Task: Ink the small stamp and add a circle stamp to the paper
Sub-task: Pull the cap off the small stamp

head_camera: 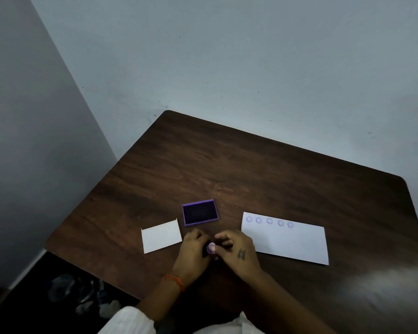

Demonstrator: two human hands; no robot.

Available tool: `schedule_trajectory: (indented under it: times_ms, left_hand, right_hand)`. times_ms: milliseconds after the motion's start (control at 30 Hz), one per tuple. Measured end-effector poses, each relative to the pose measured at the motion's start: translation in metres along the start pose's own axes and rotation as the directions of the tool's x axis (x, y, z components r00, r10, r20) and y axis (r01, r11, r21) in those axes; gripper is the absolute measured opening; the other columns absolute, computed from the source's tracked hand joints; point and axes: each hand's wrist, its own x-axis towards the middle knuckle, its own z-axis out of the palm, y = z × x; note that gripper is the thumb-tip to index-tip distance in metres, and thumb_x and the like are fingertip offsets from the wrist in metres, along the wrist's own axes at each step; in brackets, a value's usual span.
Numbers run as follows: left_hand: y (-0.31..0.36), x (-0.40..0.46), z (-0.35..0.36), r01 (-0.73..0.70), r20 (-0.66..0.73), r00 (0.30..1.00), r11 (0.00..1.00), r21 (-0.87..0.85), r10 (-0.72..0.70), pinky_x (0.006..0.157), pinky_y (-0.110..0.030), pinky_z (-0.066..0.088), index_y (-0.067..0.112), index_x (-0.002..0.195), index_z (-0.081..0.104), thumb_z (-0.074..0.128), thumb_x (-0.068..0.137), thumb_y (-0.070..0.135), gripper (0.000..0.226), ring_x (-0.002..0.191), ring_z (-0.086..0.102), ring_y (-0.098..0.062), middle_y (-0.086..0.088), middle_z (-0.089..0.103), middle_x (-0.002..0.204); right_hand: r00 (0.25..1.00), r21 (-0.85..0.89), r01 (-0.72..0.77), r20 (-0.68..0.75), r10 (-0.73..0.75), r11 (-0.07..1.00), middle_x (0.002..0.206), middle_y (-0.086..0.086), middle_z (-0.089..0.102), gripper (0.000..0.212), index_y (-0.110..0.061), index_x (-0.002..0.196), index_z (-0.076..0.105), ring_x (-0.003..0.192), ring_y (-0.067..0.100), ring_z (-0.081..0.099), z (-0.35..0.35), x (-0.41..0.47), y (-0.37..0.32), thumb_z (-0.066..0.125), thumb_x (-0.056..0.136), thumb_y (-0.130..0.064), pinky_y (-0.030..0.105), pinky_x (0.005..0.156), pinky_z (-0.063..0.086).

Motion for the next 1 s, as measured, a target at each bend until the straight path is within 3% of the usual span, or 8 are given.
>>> schedule_trajectory:
  times_ms: [200,400,500,567,700,767,867,1000]
  left_hand:
    - [0.001,0.003,0.0,0.005,-0.033,0.999,1.0,0.003,-0.005,0.081,-0.018,0.034,0.008,0.105,0.066,0.062,0.082,0.017,0.025,0.102,0.054,-0.021,-0.01,0.061,0.111]
    - [0.009,0.005,-0.005,-0.007,-0.044,0.999,0.998,-0.069,0.004,0.077,-0.016,0.038,0.006,0.1,0.068,0.062,0.084,0.016,0.02,0.096,0.059,-0.02,-0.01,0.065,0.105]
    - [0.016,0.007,-0.012,-0.023,-0.077,0.997,0.984,-0.176,0.01,0.077,-0.016,0.047,0.015,0.102,0.069,0.063,0.085,0.023,0.02,0.091,0.063,-0.011,-0.001,0.069,0.101]
    - [0.021,0.008,-0.017,0.012,-0.07,0.997,0.941,-0.339,-0.038,0.073,-0.009,0.05,0.022,0.099,0.069,0.07,0.08,0.021,0.019,0.086,0.065,-0.001,0.006,0.072,0.095]
    - [0.021,0.014,-0.022,0.124,-0.004,0.988,0.817,-0.563,-0.153,0.073,-0.013,0.054,0.026,0.096,0.067,0.081,0.066,0.011,0.036,0.086,0.069,-0.003,0.006,0.074,0.093]
    - [0.021,0.015,-0.023,0.133,0.004,0.987,0.801,-0.584,-0.161,0.07,-0.012,0.055,0.026,0.091,0.068,0.082,0.064,0.009,0.035,0.082,0.07,-0.002,0.006,0.075,0.088]
    - [0.023,0.015,-0.021,0.127,0.008,0.989,0.812,-0.57,-0.149,0.069,-0.011,0.055,0.027,0.086,0.068,0.083,0.063,0.011,0.032,0.08,0.07,0.0,0.007,0.075,0.084]
    - [0.026,0.015,-0.021,0.121,0.009,0.989,0.782,-0.611,-0.146,0.079,-0.022,0.057,0.025,0.089,0.067,0.083,0.064,0.009,0.034,0.084,0.071,-0.005,0.003,0.075,0.089]
  right_hand:
    - [0.997,-0.035,0.074,0.03,-0.073,0.997,0.086,-0.002,0.074,0.012,-0.021,0.09,0.07,0.079,0.009,0.067,0.001,-0.001,-0.005,0.069,0.08,-0.028,0.037,0.082,0.055]
    - [0.996,-0.006,0.082,0.03,-0.082,0.997,0.082,-0.004,0.074,0.011,-0.022,0.085,0.07,0.076,0.005,0.066,-0.004,0.002,-0.005,0.069,0.079,-0.032,0.029,0.078,0.055]
    - [0.999,0.16,0.039,0.027,-0.044,0.986,0.081,-0.002,0.076,0.008,-0.023,0.085,0.07,0.076,0.007,0.069,-0.011,0.006,-0.007,0.07,0.079,-0.029,0.03,0.077,0.058]
    - [0.998,0.325,-0.061,0.02,0.058,0.944,0.085,0.001,0.076,0.009,-0.023,0.087,0.07,0.08,0.011,0.071,-0.017,0.008,-0.006,0.071,0.079,-0.025,0.033,0.08,0.059]
    - [0.958,0.642,-0.283,0.149,0.246,0.713,0.099,0.009,0.075,0.016,-0.013,0.098,0.069,0.088,0.019,0.072,-0.028,0.01,-0.006,0.068,0.082,-0.015,0.03,0.079,0.058]
    - [0.947,0.673,-0.315,0.175,0.269,0.67,0.099,0.009,0.074,0.016,-0.012,0.099,0.067,0.087,0.02,0.073,-0.03,0.008,-0.006,0.066,0.083,-0.014,0.026,0.073,0.059]
    - [0.947,0.642,-0.308,0.132,0.294,0.702,0.097,0.008,0.074,0.019,-0.014,0.098,0.067,0.085,0.019,0.073,-0.028,0.007,-0.007,0.067,0.082,-0.023,0.029,0.075,0.059]
    - [0.947,0.65,-0.302,0.119,0.299,0.698,0.097,0.006,0.073,0.011,-0.017,0.093,0.069,0.087,0.018,0.071,-0.03,0.008,-0.006,0.066,0.083,-0.018,0.026,0.072,0.058]
